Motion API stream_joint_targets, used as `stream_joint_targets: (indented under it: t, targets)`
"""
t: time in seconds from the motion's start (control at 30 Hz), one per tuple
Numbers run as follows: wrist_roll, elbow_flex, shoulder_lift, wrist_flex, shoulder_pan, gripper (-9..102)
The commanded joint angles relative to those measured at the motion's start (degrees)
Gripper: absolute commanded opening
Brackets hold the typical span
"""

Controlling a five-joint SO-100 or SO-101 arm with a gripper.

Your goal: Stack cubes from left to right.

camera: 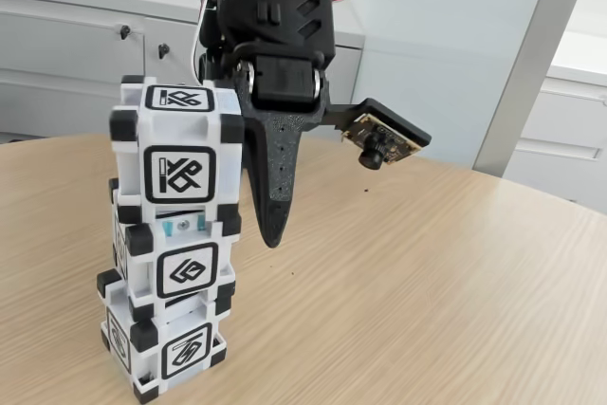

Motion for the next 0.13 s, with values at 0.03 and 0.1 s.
stream_joint_targets:
  t: [0.03, 0.1]
  targets:
    - [-0.44, -0.44, 3.34, -0.44, 0.44, 0]
    - [-0.44, -0.44, 3.34, -0.44, 0.44, 0]
